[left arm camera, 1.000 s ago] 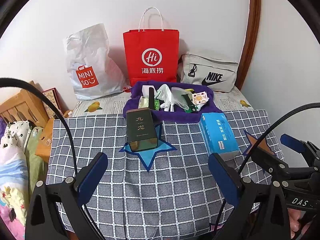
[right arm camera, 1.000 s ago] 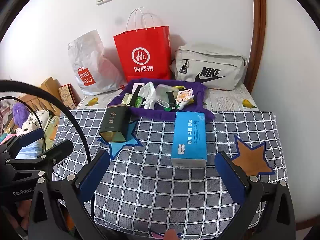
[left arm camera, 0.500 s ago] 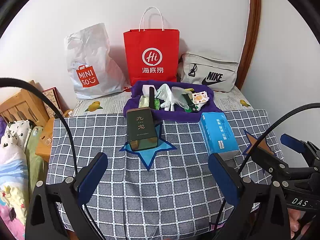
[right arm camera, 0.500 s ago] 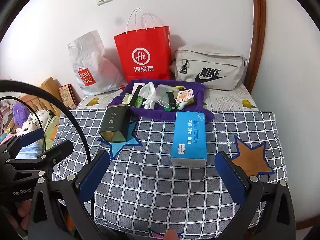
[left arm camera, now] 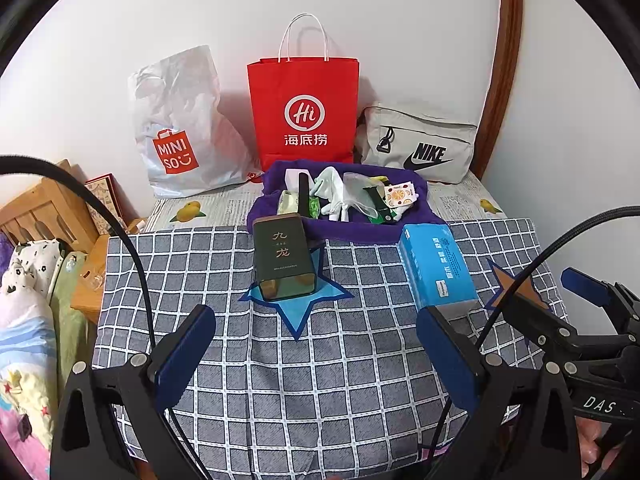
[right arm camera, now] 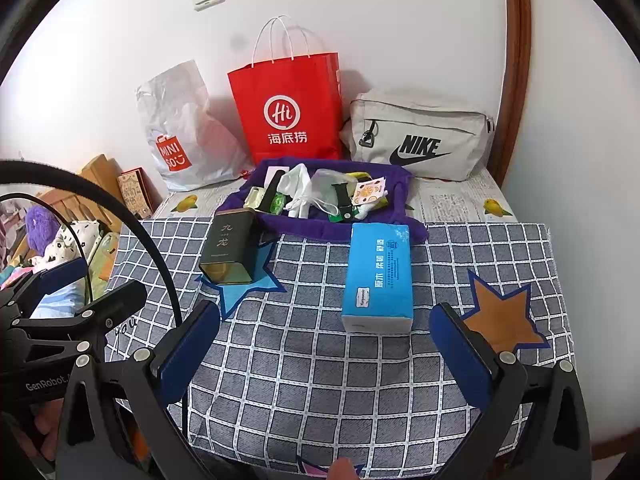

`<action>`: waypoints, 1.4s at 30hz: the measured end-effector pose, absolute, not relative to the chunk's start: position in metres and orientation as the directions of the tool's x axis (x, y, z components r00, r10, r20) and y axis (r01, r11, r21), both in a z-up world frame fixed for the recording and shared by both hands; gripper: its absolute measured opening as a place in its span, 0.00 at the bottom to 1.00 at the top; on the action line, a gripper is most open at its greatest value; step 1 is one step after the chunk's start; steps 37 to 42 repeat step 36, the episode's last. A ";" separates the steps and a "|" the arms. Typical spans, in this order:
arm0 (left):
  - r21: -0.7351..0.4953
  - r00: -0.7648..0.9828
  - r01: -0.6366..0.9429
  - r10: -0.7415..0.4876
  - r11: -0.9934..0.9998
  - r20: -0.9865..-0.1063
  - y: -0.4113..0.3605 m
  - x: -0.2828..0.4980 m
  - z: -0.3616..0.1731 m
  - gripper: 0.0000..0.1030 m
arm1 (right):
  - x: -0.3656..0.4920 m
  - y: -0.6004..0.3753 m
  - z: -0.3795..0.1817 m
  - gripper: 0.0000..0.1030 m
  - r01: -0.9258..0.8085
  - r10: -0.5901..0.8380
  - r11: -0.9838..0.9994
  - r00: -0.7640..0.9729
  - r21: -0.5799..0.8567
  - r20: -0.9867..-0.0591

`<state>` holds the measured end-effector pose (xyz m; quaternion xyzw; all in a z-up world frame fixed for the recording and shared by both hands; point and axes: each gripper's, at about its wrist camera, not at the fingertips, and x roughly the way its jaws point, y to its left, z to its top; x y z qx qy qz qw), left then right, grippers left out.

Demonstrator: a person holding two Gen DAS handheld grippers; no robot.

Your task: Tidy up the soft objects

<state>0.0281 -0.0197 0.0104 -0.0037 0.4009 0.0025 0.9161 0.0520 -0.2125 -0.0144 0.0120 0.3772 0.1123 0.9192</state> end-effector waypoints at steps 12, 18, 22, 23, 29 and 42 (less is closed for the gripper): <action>-0.006 0.678 -0.009 0.002 1.000 -0.735 -0.020 0.028 0.010 0.98 | 0.052 -0.213 -0.014 1.00 -0.197 0.215 0.975 0.691 0.106 -0.690; -0.006 0.678 -0.009 0.002 1.000 -0.735 -0.020 0.029 0.011 0.98 | 0.051 -0.213 -0.014 1.00 -0.198 0.214 0.975 0.690 0.104 -0.691; -0.002 0.680 -0.012 0.006 1.000 -0.733 -0.021 0.027 0.011 0.98 | 0.051 -0.212 -0.014 1.00 -0.197 0.213 0.975 0.691 0.104 -0.691; -0.002 0.680 -0.012 0.007 1.000 -0.733 -0.021 0.026 0.010 0.98 | 0.051 -0.213 -0.014 1.00 -0.196 0.212 0.975 0.691 0.103 -0.691; -0.002 0.679 -0.012 0.007 1.000 -0.734 -0.021 0.026 0.010 0.98 | 0.051 -0.212 -0.014 1.00 -0.197 0.213 0.975 0.691 0.103 -0.691; 0.006 0.691 -0.010 0.011 1.000 -0.723 -0.022 0.023 0.010 0.98 | 0.051 -0.212 -0.014 1.00 -0.197 0.214 0.975 0.690 0.106 -0.692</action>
